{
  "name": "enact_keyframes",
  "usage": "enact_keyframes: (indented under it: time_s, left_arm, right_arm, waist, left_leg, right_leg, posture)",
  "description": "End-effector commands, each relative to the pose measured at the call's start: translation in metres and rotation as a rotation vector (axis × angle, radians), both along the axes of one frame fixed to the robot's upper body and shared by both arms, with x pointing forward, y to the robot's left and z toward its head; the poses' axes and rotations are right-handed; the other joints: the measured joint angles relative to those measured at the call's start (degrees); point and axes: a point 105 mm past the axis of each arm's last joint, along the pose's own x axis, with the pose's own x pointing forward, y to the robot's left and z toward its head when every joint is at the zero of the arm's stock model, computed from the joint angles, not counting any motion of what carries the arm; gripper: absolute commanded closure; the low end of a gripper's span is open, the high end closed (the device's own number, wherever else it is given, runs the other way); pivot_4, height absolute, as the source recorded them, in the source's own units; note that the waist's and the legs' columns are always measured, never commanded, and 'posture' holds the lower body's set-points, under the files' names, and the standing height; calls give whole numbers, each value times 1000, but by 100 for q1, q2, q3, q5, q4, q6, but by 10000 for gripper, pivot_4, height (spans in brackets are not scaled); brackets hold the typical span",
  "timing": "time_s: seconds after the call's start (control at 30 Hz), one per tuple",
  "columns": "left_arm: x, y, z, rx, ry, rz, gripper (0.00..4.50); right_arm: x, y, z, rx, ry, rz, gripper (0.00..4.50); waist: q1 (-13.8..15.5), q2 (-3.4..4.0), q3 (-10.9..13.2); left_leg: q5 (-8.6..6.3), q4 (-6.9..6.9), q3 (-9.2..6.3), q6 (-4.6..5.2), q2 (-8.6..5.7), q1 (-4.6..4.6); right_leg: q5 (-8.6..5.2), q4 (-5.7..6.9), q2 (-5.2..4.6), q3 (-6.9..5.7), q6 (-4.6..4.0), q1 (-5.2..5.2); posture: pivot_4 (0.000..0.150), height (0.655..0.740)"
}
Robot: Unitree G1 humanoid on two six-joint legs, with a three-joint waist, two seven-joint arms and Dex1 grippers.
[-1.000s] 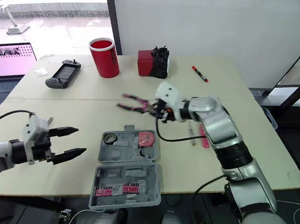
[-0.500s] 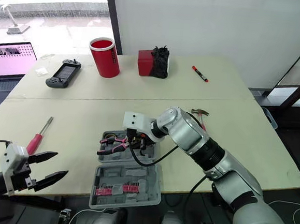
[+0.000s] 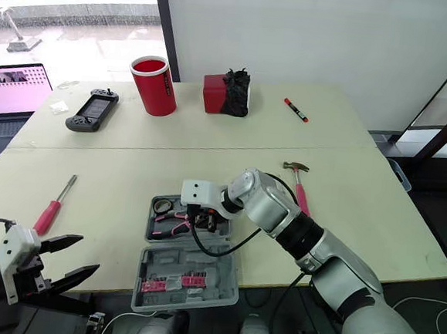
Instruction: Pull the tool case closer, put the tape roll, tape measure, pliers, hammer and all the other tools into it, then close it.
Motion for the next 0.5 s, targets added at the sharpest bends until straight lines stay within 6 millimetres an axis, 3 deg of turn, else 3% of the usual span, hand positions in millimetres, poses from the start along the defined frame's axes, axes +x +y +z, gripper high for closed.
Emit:
enact_keyframes:
  time_s: [0.03, 0.5]
  left_arm:
    - [7, 2, 8, 0, -31, 6, 0]
    - [17, 0, 11, 20, -31, -31, 0]
  right_arm:
    - [0, 9, 8, 32, -27, 29, 35301]
    - [14, 13, 1, 48, -32, 73, 35301]
  waist:
    - [0, 0, 0]
    - [-64, 0, 0]
  left_leg:
    - [0, 0, 0, 0, 0, 0]
    - [0, -2, -3, 0, 8, 2]
  right_leg:
    - [0, 0, 0, 0, 0, 0]
    - [5, 3, 16, -1, -7, -2]
  posture:
    - [1500, 7400]
    - [1500, 7400]
